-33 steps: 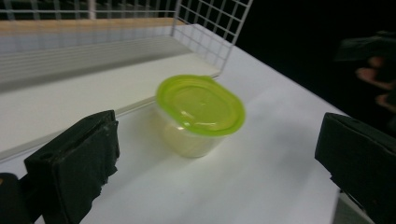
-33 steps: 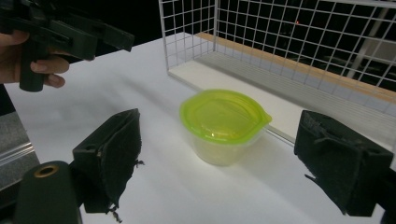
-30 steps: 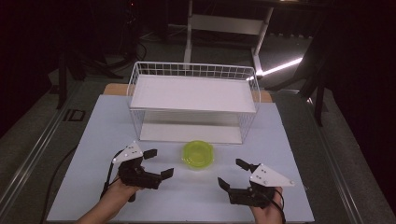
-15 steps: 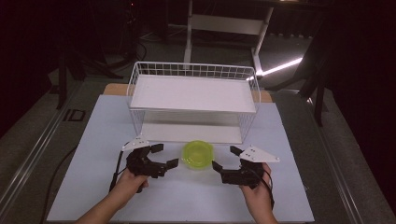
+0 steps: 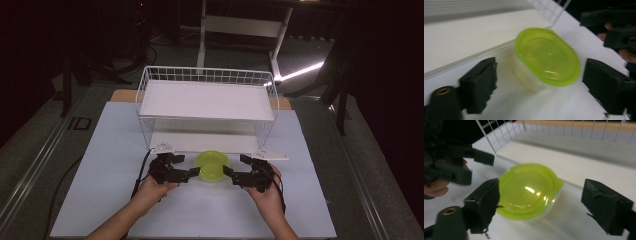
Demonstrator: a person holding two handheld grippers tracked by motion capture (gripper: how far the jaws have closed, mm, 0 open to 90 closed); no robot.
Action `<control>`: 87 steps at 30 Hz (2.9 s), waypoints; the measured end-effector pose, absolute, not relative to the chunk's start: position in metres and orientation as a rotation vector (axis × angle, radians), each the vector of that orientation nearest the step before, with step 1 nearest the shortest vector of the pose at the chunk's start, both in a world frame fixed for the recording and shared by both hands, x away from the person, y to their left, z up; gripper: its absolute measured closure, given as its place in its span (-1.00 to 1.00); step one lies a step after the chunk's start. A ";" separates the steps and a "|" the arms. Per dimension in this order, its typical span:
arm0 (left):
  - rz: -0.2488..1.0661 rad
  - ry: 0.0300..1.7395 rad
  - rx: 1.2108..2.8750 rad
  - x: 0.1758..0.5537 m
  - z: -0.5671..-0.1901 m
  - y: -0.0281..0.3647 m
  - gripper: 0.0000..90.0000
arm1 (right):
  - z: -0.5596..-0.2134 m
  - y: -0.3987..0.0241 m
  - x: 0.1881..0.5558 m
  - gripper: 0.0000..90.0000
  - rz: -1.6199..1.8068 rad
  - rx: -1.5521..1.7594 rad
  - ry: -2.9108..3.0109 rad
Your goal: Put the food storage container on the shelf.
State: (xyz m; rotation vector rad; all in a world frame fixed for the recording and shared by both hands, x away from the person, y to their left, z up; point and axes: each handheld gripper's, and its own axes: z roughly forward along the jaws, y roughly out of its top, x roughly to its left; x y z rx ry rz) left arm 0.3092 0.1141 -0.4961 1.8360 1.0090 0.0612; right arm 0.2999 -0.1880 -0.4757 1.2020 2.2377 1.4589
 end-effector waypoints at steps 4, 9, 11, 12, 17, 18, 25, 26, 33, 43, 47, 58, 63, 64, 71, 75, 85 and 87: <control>0.027 1.074 1.837 0.315 -0.501 0.113 -0.65 | -0.482 -0.185 0.304 -0.48 1.430 1.245 2.254; -0.017 1.125 1.829 0.321 -0.506 0.113 -0.28 | -0.487 -0.181 0.311 -0.28 1.413 1.302 2.261; -0.030 1.119 1.837 0.322 -0.506 0.112 -0.19 | -0.489 -0.180 0.313 -0.23 1.398 1.326 2.269; -0.047 1.124 1.836 0.322 -0.507 0.111 -0.11 | -0.490 -0.180 0.314 -0.17 1.394 1.338 2.270; -0.075 1.144 1.834 0.322 -0.508 0.109 0.13 | -0.496 -0.181 0.318 -0.09 1.382 1.368 2.276; -0.081 1.148 1.824 0.322 -0.508 0.109 0.15 | -0.497 -0.181 0.318 -0.05 1.380 1.381 2.278; -0.051 1.128 1.834 0.316 -0.503 0.106 0.44 | -0.502 -0.181 0.318 0.24 1.357 1.408 2.316; -0.038 1.125 1.838 0.315 -0.502 0.105 0.50 | -0.501 -0.180 0.317 0.32 1.355 1.417 2.321; -0.043 1.132 1.841 0.308 -0.498 0.109 0.78 | -0.498 -0.177 0.312 0.51 1.349 1.461 2.319; -0.070 1.217 1.769 0.312 -0.501 0.111 0.43 | -0.498 -0.176 0.310 0.57 1.346 1.461 2.308; -0.074 1.224 1.766 0.313 -0.500 0.111 0.41 | -0.498 -0.176 0.310 0.57 1.346 1.468 2.306; -0.110 1.200 1.802 0.311 -0.504 0.103 0.57 | -0.497 -0.174 0.308 0.64 1.358 1.468 2.316; -0.110 1.225 1.817 0.309 -0.502 0.103 0.63 | -0.495 -0.172 0.305 0.68 1.365 1.463 2.321; -0.114 1.234 1.814 0.308 -0.501 0.103 0.64 | -0.494 -0.172 0.304 0.69 1.365 1.468 2.322; -0.112 1.272 1.801 0.302 -0.500 0.102 0.70 | -0.492 -0.171 0.301 0.75 1.382 1.508 2.330; -0.112 1.295 1.787 0.297 -0.498 0.102 0.76 | -0.492 -0.172 0.298 0.78 1.389 1.522 2.337; -0.044 1.243 1.754 0.304 -0.486 0.108 0.80 | -0.480 -0.165 0.295 0.79 1.369 1.443 2.305; -0.020 1.231 1.747 0.305 -0.484 0.110 0.79 | -0.477 -0.164 0.298 0.79 1.381 1.440 2.297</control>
